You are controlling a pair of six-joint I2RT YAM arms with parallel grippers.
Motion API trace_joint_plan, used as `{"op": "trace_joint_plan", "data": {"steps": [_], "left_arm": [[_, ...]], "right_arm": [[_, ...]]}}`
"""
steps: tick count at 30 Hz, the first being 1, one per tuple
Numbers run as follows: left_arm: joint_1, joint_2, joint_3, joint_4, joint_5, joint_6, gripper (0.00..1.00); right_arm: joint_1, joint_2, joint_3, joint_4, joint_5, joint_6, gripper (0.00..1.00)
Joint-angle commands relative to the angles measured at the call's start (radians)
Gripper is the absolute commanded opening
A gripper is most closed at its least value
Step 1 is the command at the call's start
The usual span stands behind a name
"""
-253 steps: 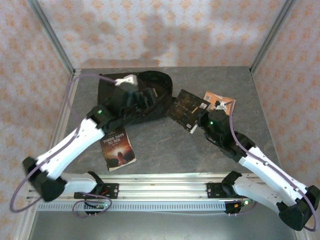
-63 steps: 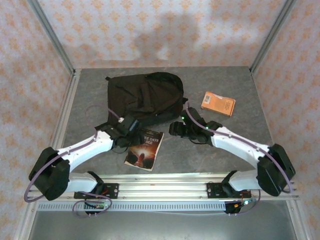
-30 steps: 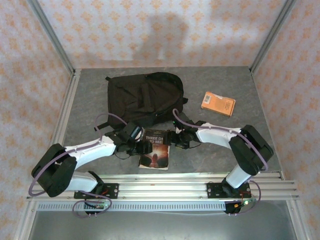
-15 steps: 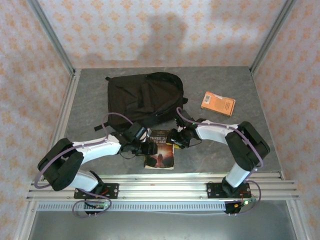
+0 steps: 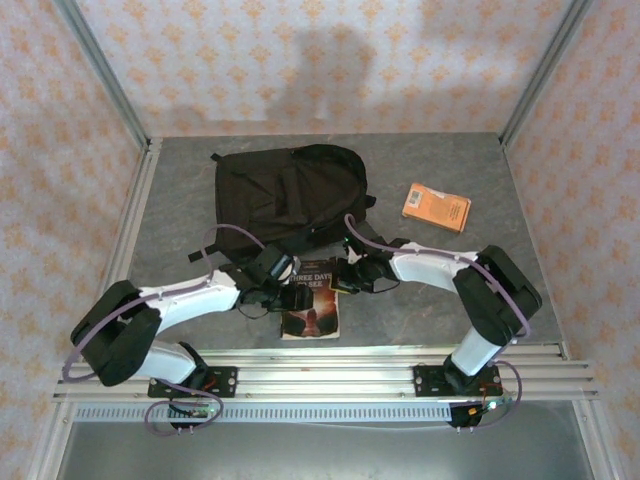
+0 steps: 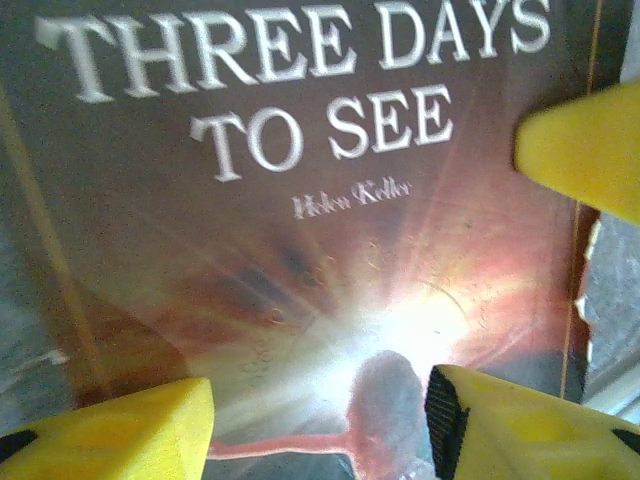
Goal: Pack books, pencil case, and school supplies into a backpack
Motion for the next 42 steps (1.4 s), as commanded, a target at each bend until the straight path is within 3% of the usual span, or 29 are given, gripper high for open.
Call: {"op": "trace_joint_plan", "data": {"steps": [1, 5, 19, 24, 27, 36, 42], "left_arm": [[0.007, -0.083, 0.028, -0.146, -0.17, -0.004, 0.61], [0.028, -0.105, -0.004, -0.166, -0.224, -0.04, 0.62], [0.034, 0.077, -0.018, 0.027, -0.082, -0.028, 0.53], [0.034, 0.073, -0.016, 0.042, -0.067, -0.019, 0.49], [0.033, 0.073, -0.017, 0.053, -0.058, -0.016, 0.48], [0.03, 0.106, -0.013, 0.096, -0.011, -0.017, 0.47], [0.023, 0.098, 0.007, 0.082, -0.015, -0.013, 0.46]], "right_arm": [[0.013, -0.032, 0.016, -0.002, 0.016, -0.031, 0.0], [0.011, -0.025, 0.021, -0.014, 0.023, -0.047, 0.0], [0.011, 0.014, 0.015, 0.048, -0.062, -0.035, 0.0], [0.011, 0.073, 0.023, 0.065, -0.087, -0.024, 0.27], [0.011, 0.113, 0.027, 0.074, -0.095, -0.018, 0.34], [0.02, 0.109, 0.007, 0.226, -0.201, 0.077, 0.22], [0.034, 0.057, 0.053, 0.09, -0.157, 0.007, 0.29]]}}
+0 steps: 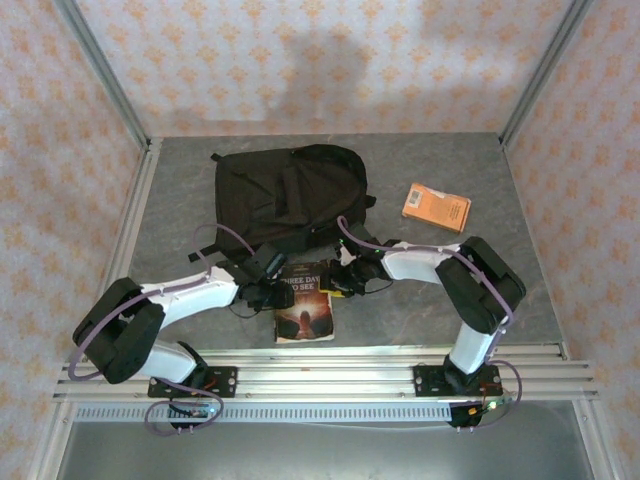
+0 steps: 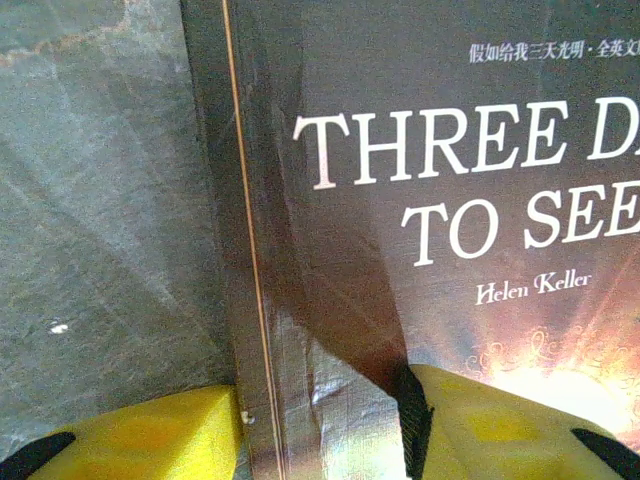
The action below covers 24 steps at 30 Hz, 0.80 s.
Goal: Pack books, pencil case, and school supplies into a backpack
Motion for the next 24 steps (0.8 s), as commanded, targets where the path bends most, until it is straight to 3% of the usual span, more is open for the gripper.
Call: {"op": "trace_joint_plan", "data": {"steps": [1, 5, 18, 24], "left_arm": [[-0.027, 0.044, 0.005, 0.177, 0.115, 0.007, 0.46], [-0.027, 0.024, -0.001, 0.182, 0.114, 0.003, 0.46], [-0.027, -0.024, -0.005, 0.14, 0.088, -0.001, 0.45], [-0.019, -0.184, 0.027, -0.068, -0.05, -0.011, 0.63]], "right_arm": [[0.03, -0.051, 0.038, -0.024, -0.019, -0.034, 0.29], [0.037, -0.036, 0.023, 0.028, -0.054, -0.01, 0.27], [0.059, -0.077, 0.03, -0.005, 0.03, -0.03, 0.0], [0.044, -0.178, 0.015, -0.089, 0.138, -0.094, 0.0]]}}
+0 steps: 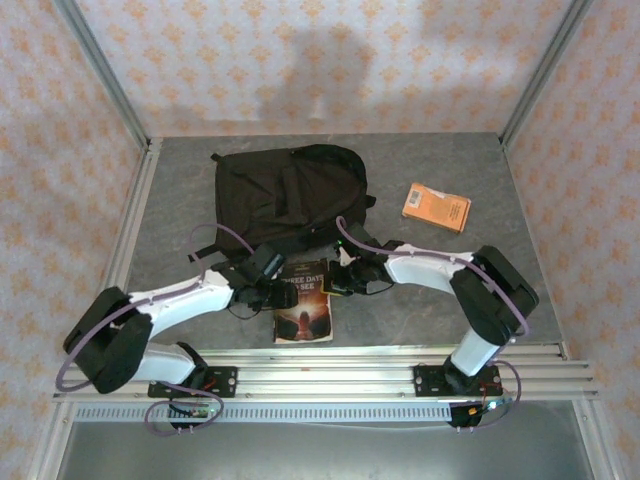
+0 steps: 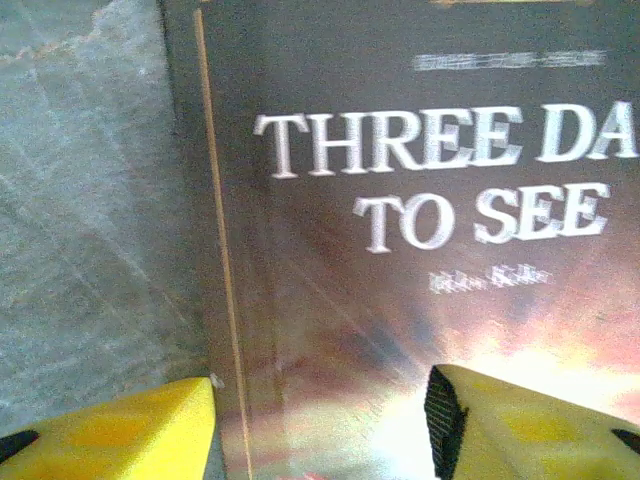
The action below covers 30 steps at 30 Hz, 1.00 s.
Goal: Pack books, pencil case, and school supplies into a backpack
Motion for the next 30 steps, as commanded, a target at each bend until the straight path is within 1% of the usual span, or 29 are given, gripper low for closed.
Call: {"op": "trace_joint_plan", "data": {"steps": [1, 4, 8, 10, 11, 15, 19, 24, 25, 27, 30], "left_arm": [[-0.001, -0.117, 0.03, -0.071, -0.066, -0.019, 0.66], [0.022, -0.19, 0.017, -0.109, -0.083, -0.053, 0.71], [0.055, -0.245, 0.006, -0.119, -0.059, -0.072, 0.76], [0.069, -0.258, 0.018, -0.136, -0.045, -0.07, 0.82], [0.076, -0.266, 0.025, -0.144, -0.04, -0.066, 0.82], [0.086, -0.309, 0.055, -0.151, -0.014, -0.04, 0.83], [0.103, -0.357, 0.089, -0.147, 0.041, 0.001, 0.82], [0.12, -0.458, 0.123, -0.161, 0.027, 0.041, 0.83], [0.122, -0.476, 0.127, -0.164, 0.023, 0.049, 0.83], [0.127, -0.49, 0.136, -0.183, 0.014, 0.058, 0.85], [0.13, -0.496, 0.138, -0.158, 0.067, 0.051, 0.86]], "right_arm": [[0.001, -0.092, 0.006, -0.013, 0.036, -0.055, 0.0], [-0.012, -0.143, -0.006, -0.007, 0.017, -0.09, 0.0], [-0.034, -0.217, -0.014, -0.005, -0.008, -0.138, 0.0], [-0.048, -0.255, -0.015, -0.003, -0.028, -0.151, 0.0], [-0.055, -0.275, -0.015, -0.001, -0.041, -0.156, 0.0], [-0.078, -0.329, -0.001, -0.006, -0.087, -0.171, 0.0], [-0.082, -0.388, 0.016, 0.008, -0.129, -0.166, 0.0], [-0.082, -0.446, 0.047, 0.022, -0.188, -0.159, 0.0], [-0.082, -0.482, 0.052, 0.024, -0.196, -0.159, 0.0], [-0.082, -0.508, 0.061, 0.031, -0.209, -0.156, 0.0], [-0.082, -0.54, 0.069, 0.054, -0.236, -0.144, 0.0]]}}
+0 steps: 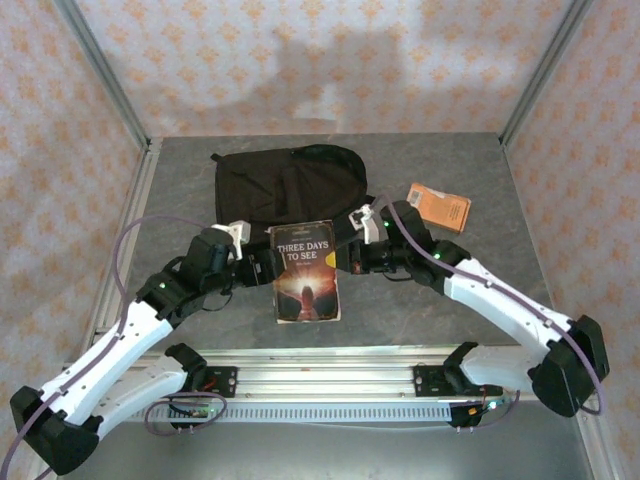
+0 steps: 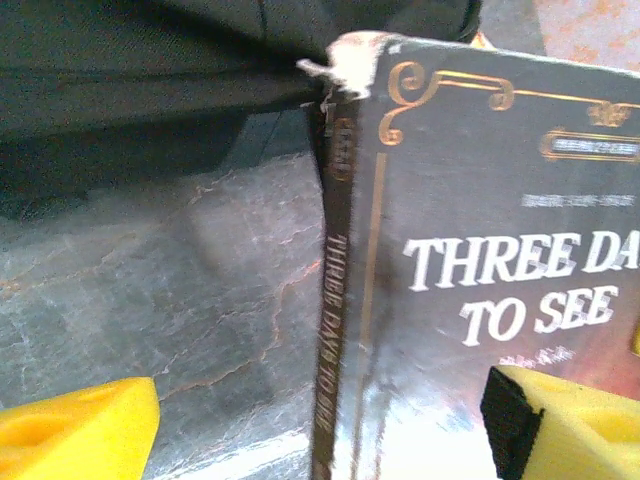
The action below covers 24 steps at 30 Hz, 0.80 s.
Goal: Pack books, pencil case, and school supplies into a backpack
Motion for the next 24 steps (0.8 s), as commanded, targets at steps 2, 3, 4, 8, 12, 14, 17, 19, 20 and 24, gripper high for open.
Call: {"op": "trace_joint_plan", "data": {"steps": [2, 3, 4, 8, 12, 14, 17, 19, 20, 24], "left_arm": [[0.01, -0.01, 0.01, 0.034, 0.102, 0.002, 0.86], [0.01, -0.014, 0.005, 0.067, 0.134, -0.011, 0.86], [0.01, -0.018, -0.005, 0.114, 0.175, -0.032, 0.86], [0.009, -0.028, -0.041, 0.316, 0.324, -0.123, 0.8], [0.009, -0.03, -0.053, 0.443, 0.43, -0.182, 0.62], [0.009, -0.033, -0.053, 0.468, 0.452, -0.187, 0.48], [0.009, -0.035, -0.041, 0.448, 0.457, -0.168, 0.24], [0.009, -0.038, -0.025, 0.409, 0.437, -0.137, 0.07], [0.009, -0.044, -0.023, 0.399, 0.416, -0.126, 0.0], [0.009, -0.109, -0.038, 0.403, 0.249, -0.144, 0.0]], "right_arm": [[-0.004, -0.065, 0.059, 0.104, -0.087, 0.008, 0.0], [-0.004, -0.069, 0.059, 0.11, -0.093, 0.009, 0.0], [-0.004, -0.071, 0.059, 0.117, -0.104, 0.013, 0.0], [-0.004, -0.077, 0.056, 0.163, -0.144, 0.04, 0.0], [-0.004, -0.076, 0.067, 0.15, -0.141, 0.032, 0.0], [-0.004, -0.074, 0.074, 0.134, -0.138, 0.02, 0.0], [-0.004, -0.073, 0.091, 0.086, -0.106, -0.009, 0.0], [-0.004, -0.073, 0.1, 0.058, -0.07, -0.024, 0.0], [-0.004, -0.075, 0.105, 0.037, -0.027, -0.031, 0.0], [-0.008, -0.074, 0.119, -0.05, 0.221, -0.008, 0.55]]}}
